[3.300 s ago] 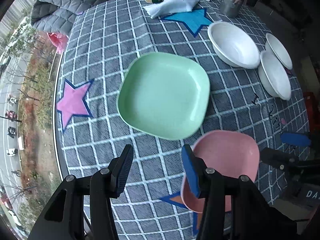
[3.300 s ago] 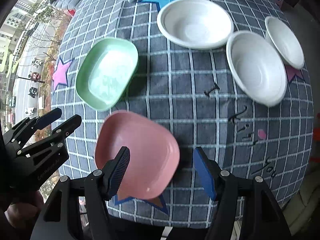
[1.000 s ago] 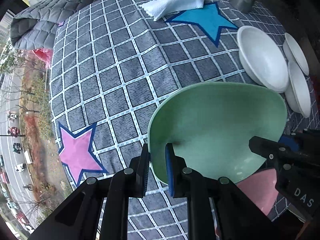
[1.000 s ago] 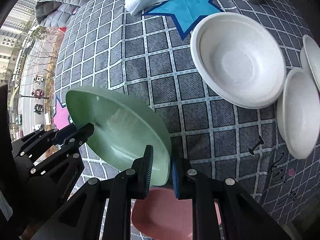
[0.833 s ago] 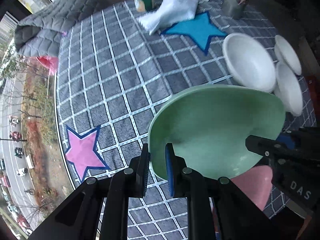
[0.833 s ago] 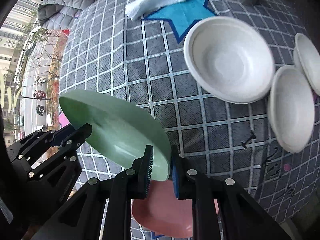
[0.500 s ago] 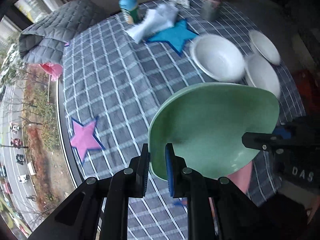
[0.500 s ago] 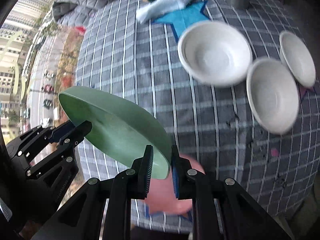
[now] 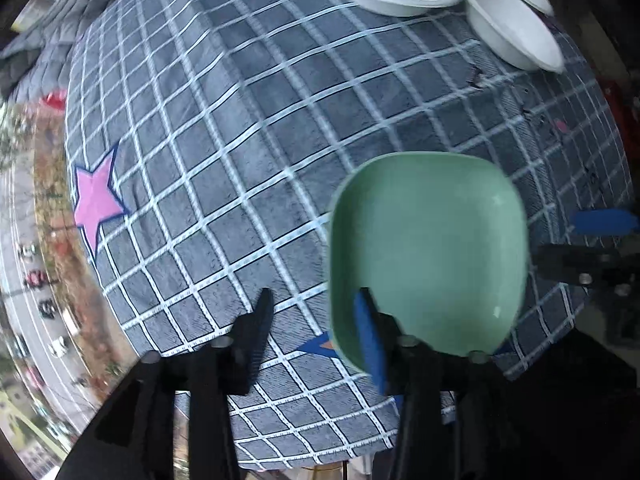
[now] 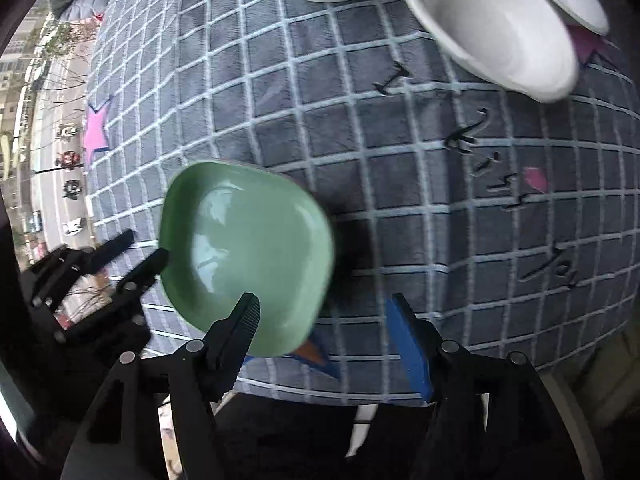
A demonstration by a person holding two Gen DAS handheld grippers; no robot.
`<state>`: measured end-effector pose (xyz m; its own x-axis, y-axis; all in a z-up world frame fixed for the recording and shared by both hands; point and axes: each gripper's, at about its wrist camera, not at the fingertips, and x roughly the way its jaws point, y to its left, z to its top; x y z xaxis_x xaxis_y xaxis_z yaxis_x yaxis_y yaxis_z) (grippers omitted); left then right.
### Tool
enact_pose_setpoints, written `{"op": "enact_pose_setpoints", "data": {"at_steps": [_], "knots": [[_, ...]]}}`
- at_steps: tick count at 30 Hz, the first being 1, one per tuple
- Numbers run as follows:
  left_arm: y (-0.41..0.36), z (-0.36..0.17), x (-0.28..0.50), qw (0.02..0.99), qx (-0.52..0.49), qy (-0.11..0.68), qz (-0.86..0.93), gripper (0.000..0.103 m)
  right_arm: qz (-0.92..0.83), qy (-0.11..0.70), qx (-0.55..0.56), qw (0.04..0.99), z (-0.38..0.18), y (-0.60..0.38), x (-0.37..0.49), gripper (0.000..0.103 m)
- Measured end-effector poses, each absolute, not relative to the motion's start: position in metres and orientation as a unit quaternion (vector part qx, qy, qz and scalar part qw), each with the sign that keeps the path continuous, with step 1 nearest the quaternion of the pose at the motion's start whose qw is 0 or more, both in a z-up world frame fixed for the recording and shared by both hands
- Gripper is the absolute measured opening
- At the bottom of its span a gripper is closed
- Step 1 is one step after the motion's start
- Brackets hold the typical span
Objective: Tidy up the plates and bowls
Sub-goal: 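Lift the green plate with the left gripper and lower it onto the pink plate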
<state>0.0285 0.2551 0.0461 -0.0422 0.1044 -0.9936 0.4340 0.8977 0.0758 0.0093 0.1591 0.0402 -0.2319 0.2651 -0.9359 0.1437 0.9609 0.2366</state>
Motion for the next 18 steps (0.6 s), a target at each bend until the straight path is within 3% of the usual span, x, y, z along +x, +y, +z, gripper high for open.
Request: {"op": "enact_pose_setpoints", "data": {"at_steps": [7,8,9,10,18], "knots": [[0.26,0.009,0.028,0.652,0.135,0.731,-0.151,0.049,0.036,0.788,0.152,0.596,0.0,0.165,-0.008,0.065],[0.259,0.007,0.025,0.654,0.129,0.729,-0.155,0.048,0.037,0.786,0.139,0.601,-0.005,0.169,-0.008,0.059],[0.259,0.009,0.024,0.658,0.117,0.725,-0.163,0.035,0.046,0.785,0.133,0.603,-0.01,0.175,-0.008,0.042],[0.258,0.011,0.021,0.656,0.111,0.727,-0.168,0.033,0.065,0.778,0.144,0.608,-0.009,0.182,-0.006,0.032],[0.303,0.03,-0.026,0.673,0.1,0.726,-0.099,0.033,0.113,0.758,0.046,0.641,0.015,0.238,-0.001,0.027]]}}
